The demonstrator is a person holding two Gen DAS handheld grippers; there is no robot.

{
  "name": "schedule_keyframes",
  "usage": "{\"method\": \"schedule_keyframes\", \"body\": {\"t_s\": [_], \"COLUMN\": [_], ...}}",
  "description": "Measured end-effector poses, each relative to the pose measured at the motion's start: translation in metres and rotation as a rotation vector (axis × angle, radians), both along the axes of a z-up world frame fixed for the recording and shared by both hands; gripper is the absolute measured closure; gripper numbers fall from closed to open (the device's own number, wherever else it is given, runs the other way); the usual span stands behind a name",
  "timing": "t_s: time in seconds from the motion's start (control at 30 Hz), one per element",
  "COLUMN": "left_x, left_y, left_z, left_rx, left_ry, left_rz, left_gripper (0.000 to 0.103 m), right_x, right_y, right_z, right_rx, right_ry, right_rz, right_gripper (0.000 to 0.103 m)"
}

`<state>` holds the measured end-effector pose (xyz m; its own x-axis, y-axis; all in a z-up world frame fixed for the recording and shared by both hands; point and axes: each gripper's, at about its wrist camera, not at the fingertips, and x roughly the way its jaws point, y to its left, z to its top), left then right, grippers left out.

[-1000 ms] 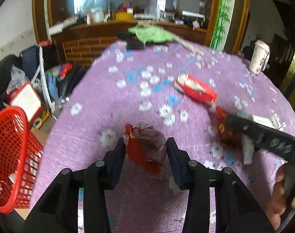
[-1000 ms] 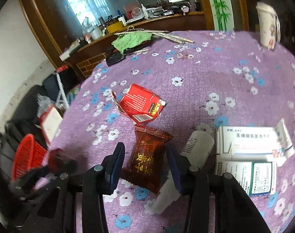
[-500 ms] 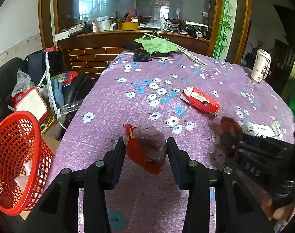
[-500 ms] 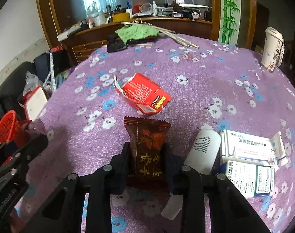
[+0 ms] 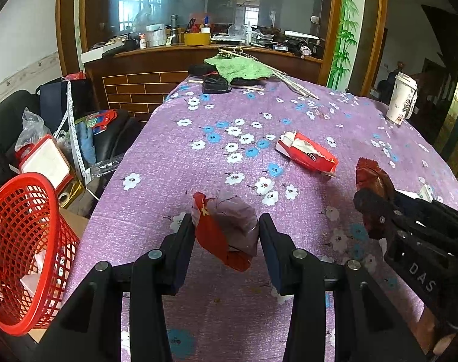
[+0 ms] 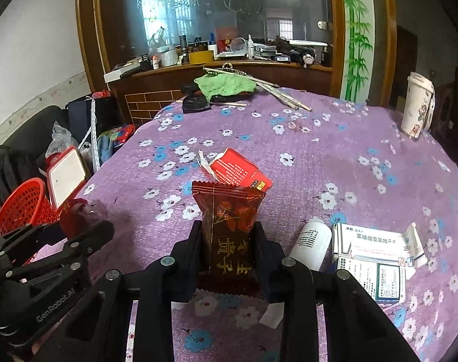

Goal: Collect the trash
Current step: 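Hold the red wrapper and brown candy packet above the table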

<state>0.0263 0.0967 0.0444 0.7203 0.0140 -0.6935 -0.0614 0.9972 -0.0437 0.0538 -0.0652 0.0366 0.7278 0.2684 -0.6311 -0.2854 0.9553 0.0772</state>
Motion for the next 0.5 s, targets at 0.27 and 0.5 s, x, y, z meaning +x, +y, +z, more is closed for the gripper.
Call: {"method": "schedule_keyframes", "body": {"t_s": [0.27,0.5], "left_x": [0.0005,-0.0001], "left_y": [-0.0017,-0.0041], "left_z": [-0.0015,-0.0024], "left_rx": [-0.003,-0.002], "left_ry": [0.005,0.009], "left_rz": [-0.01,-0.024], "left_gripper": [0.062,0.062], "right_x": [-0.0008,-0.0017], "right_y": [-0.0035,-0.003], "right_z": [0.0014,0.0029], "right_rx": [0.013,0.022], "right_ry": [0.008,0.011], "right_rz": [-0.007,-0.001], "right_gripper": [0.069,0.069]}}
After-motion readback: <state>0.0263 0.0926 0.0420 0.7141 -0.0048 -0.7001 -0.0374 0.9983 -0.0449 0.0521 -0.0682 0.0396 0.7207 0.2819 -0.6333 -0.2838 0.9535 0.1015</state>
